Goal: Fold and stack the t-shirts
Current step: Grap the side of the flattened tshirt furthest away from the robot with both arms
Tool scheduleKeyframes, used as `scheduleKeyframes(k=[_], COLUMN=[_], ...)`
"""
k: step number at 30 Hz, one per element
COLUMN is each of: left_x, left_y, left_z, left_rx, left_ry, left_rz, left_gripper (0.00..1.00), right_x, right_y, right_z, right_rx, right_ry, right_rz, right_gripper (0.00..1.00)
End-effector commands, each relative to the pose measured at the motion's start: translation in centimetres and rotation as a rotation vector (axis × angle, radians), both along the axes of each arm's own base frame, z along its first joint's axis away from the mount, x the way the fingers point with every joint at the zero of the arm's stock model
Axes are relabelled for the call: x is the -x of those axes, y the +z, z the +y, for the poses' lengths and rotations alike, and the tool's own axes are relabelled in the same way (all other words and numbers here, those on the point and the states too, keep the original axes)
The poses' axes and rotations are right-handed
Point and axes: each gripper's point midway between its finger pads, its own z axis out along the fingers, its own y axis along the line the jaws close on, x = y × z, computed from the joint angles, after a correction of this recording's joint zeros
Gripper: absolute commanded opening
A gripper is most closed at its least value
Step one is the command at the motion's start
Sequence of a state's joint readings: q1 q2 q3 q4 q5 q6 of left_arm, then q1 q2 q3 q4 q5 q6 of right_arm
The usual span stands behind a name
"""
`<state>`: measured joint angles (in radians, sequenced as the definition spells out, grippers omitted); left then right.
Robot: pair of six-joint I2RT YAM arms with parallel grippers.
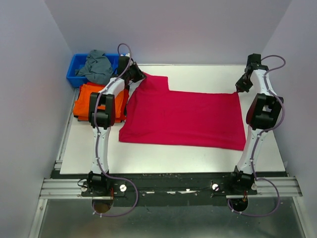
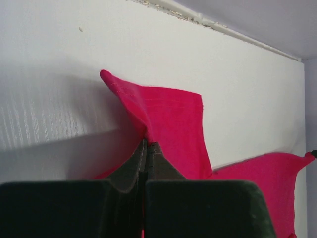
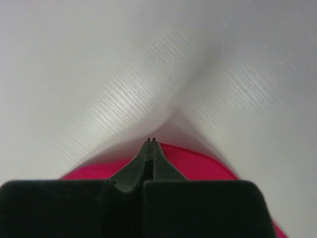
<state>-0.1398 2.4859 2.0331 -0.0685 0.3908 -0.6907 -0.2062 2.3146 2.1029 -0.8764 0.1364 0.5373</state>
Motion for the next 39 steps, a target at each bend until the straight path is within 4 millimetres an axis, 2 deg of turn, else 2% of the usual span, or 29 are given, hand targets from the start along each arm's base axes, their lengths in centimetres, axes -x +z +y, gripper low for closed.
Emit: scheduleKeyframes(k=[1, 6, 8, 15, 25, 35, 39], left_x=[0.5, 1.8, 2.5, 4.6, 7.7, 10.3, 11.7], left_y=[5.9, 7.0, 6.8, 8.1, 9.6, 12.5, 12.7], left_z=[0.0, -0.2, -0.3, -0.1, 0.0, 0.2, 0.5], left_rx=[-0.013, -0.009, -0.015, -0.036, -0.082, -0.145, -0.169], left_ry=[-0.015, -0.041, -0.05, -0.065, -0.068, -0.056, -0.044], left_rz=[-0.133, -0.164, -0.158, -0.179, -0.195, -0.225, -0.211], left_gripper=[0.0, 0.0, 0.0, 0.0, 0.0, 0.0, 0.0], right_x=[0.6, 2.2, 2.8, 4.2, 7.5, 9.2, 9.8], right_y=[1.1, 1.2, 1.6, 3.3, 3.7, 5.9, 6.2], right_z=[1.3, 1.8, 1.7, 2.3, 1.7, 1.3, 1.4], right_rx=[-0.051, -0.061, -0.061, -0.074, -0.081, -0.097, -0.096], right_ry=[0.013, 0.014, 0.01, 0.015, -0.022, -0.037, -0.037], right_rz=[-0.023, -0.022, -0.027, -0.048, -0.041, -0.101, -0.104], right_gripper=[0.01, 0.01, 0.01, 0.01, 0.01, 0.01, 0.01])
